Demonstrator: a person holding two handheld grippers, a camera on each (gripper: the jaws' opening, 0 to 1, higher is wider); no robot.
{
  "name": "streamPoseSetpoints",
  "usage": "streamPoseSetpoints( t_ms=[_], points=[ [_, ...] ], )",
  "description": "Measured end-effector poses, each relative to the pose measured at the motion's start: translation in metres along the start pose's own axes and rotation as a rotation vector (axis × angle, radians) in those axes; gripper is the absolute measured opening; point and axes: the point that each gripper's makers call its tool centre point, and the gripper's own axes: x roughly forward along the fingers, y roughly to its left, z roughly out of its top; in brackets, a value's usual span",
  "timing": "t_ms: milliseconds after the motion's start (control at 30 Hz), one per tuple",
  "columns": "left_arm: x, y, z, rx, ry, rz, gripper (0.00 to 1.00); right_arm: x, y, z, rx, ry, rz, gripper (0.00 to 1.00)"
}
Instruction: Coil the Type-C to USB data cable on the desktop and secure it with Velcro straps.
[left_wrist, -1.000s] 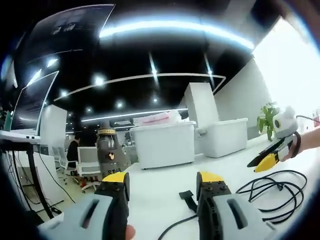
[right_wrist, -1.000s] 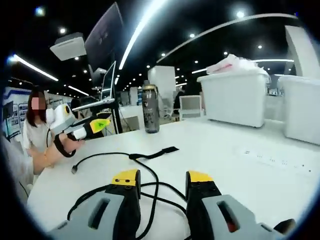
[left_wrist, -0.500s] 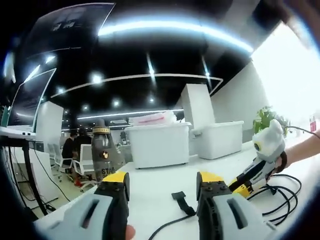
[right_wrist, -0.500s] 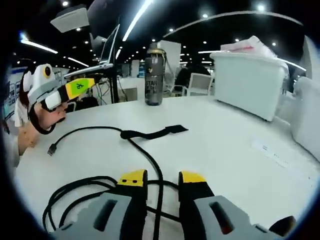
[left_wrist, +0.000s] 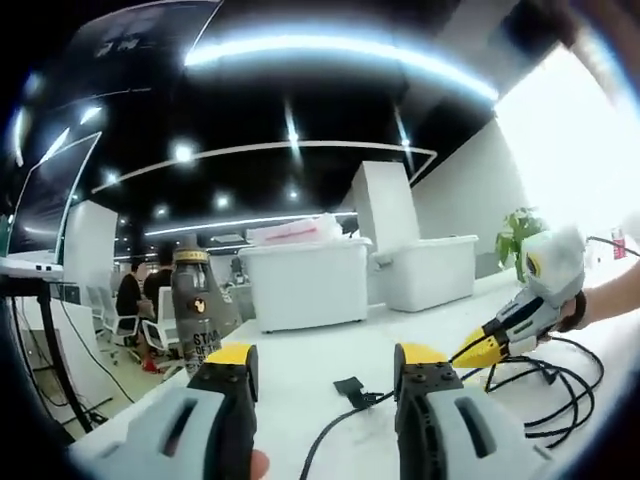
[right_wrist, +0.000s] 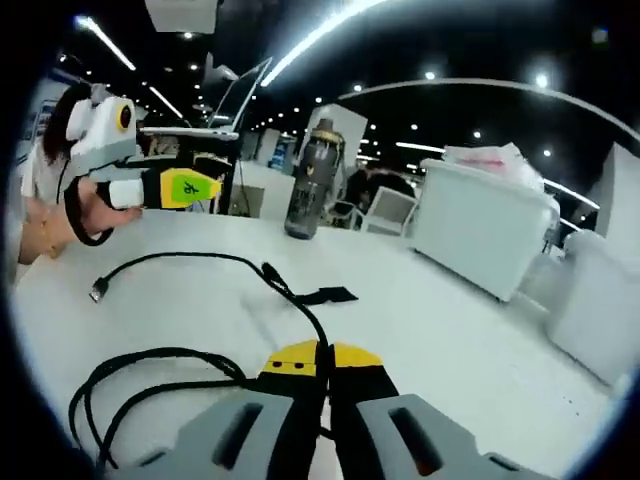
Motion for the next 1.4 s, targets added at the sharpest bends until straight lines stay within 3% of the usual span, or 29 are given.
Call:
streamPoseSetpoints(
  t_ms=[233, 300, 367, 400, 467, 500, 600, 733, 867, 900, 967, 1033, 1100, 1233, 1400],
  points=[
    [0.000, -0.006, 0.011, -0.020, -0.040, -0.071, 0.57, -0.083, -0.016, 0.071, -0.137, -0.266, -0.101, 0.01],
    [0.001, -0.021, 0.010, -0.045, -0.038, -0.154, 0.57, -0.093, -0.015, 0.083, -0.123, -0.314, -0.087, 0.01],
    [0.000, -0.045, 0.003, -0.137, -0.006, -0.292, 0.57, -0.105, -0.019, 0.092, -0.149, -0.334, -0.117, 0.01],
    [-0.001, -0.051, 0.003, -0.158, -0.008, -0.324, 0.57, -0.108, -0.019, 0.096, -0.160, -0.344, -0.124, 0.01],
    [-0.005, -0.071, -0.002, -0.125, 0.013, -0.416, 0.54, -0.112, -0.021, 0.099, -0.165, -0.355, -0.134, 0.01],
    [-0.006, -0.077, -0.006, -0.081, 0.029, -0.427, 0.49, -0.114, -0.021, 0.100, -0.164, -0.360, -0.136, 0.01],
    [-0.006, -0.078, -0.011, 0.025, 0.030, -0.395, 0.16, -0.118, -0.025, 0.099, -0.159, -0.372, -0.167, 0.01],
    [-0.007, -0.073, 0.005, -0.110, -0.032, -0.398, 0.04, -0.118, -0.034, 0.092, -0.082, -0.377, -0.189, 0.02],
    [-0.012, -0.054, 0.029, -0.151, -0.129, -0.342, 0.04, -0.107, -0.024, 0.084, 0.061, -0.392, -0.121, 0.03],
    [-0.012, -0.050, 0.033, -0.175, -0.145, -0.327, 0.04, -0.101, -0.019, 0.079, 0.048, -0.368, -0.093, 0.04],
    [-0.013, -0.039, 0.042, -0.187, -0.173, -0.294, 0.04, -0.099, -0.018, 0.075, 0.031, -0.351, -0.123, 0.09],
    [-0.014, -0.034, 0.047, -0.175, -0.190, -0.271, 0.04, -0.100, -0.017, 0.082, 0.026, -0.367, -0.125, 0.26],
    [-0.016, -0.031, 0.056, -0.177, -0.223, -0.260, 0.04, -0.102, -0.013, 0.093, 0.034, -0.390, -0.111, 0.25],
    [-0.020, -0.036, 0.075, -0.206, -0.292, -0.306, 0.04, -0.083, 0.016, 0.102, -0.059, -0.358, -0.029, 0.21],
    [-0.026, -0.049, 0.086, -0.145, -0.324, -0.359, 0.04, -0.055, 0.022, 0.110, -0.101, -0.347, -0.032, 0.24]
  ],
)
